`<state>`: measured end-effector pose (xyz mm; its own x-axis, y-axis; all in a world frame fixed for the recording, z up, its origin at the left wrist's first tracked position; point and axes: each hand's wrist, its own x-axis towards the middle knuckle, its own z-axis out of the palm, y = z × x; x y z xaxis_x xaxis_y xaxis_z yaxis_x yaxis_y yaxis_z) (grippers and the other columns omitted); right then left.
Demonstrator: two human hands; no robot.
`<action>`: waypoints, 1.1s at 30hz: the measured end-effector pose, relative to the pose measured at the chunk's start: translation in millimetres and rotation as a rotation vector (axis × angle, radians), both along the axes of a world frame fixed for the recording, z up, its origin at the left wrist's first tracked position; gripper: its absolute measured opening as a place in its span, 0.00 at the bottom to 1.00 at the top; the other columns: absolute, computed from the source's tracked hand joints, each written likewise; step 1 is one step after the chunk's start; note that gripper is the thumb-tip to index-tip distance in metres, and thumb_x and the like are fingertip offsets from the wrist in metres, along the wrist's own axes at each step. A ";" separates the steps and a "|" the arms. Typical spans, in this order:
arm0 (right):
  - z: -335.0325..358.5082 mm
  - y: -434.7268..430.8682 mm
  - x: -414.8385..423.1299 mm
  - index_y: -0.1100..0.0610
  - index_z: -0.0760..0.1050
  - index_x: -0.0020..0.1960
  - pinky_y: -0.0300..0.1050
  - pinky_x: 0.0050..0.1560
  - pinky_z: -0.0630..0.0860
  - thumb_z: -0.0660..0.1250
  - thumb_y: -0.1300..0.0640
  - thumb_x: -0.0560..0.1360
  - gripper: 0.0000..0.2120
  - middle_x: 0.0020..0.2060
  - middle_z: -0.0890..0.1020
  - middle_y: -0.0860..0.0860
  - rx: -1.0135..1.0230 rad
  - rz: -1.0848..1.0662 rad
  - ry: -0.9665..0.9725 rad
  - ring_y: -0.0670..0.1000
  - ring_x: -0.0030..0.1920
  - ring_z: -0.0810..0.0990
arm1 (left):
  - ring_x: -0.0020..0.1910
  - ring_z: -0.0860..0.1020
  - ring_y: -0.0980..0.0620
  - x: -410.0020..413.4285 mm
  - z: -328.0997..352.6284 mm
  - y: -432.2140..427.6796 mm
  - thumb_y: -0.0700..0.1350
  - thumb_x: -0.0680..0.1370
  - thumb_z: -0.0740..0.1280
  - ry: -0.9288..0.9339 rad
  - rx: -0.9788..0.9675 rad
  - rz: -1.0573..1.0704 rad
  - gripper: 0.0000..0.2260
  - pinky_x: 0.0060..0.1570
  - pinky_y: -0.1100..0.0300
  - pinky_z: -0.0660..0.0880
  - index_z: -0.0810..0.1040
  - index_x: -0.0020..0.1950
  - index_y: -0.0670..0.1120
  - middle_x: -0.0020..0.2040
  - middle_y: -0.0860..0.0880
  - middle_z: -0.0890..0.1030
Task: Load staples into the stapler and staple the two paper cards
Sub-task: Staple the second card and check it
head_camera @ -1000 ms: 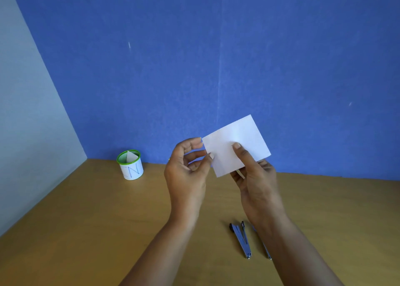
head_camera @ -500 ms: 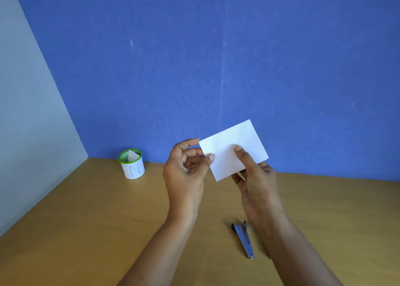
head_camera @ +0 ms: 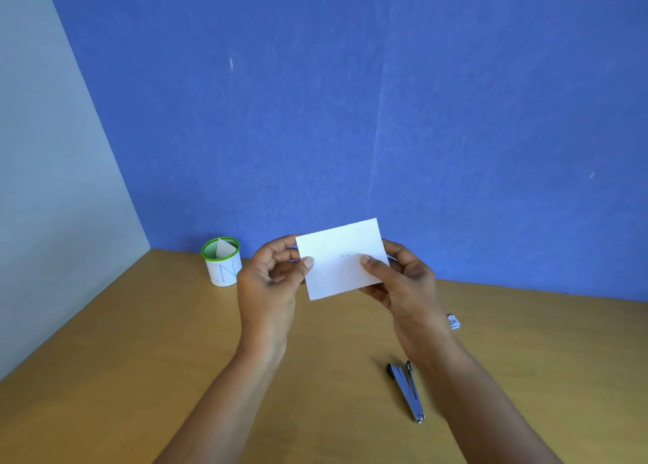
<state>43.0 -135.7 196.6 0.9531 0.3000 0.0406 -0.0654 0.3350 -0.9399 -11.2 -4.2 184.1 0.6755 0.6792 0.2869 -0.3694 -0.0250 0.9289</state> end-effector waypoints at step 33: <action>-41.2 227.9 101.5 0.55 0.78 0.55 0.48 0.47 0.81 0.51 0.70 0.72 0.22 0.47 0.79 0.52 -1.070 0.224 -0.313 0.57 0.47 0.82 | 0.56 0.78 0.40 26.4 -197.4 262.7 0.39 0.73 0.69 0.950 0.533 0.230 0.11 0.53 0.52 0.73 0.80 0.55 0.38 0.54 0.40 0.82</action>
<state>144.5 92.2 155.4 0.8665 0.4865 -0.1119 0.2655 -0.6389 -0.7220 15.3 258.4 -13.3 0.6495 0.7603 0.0125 0.5507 -0.4817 0.6816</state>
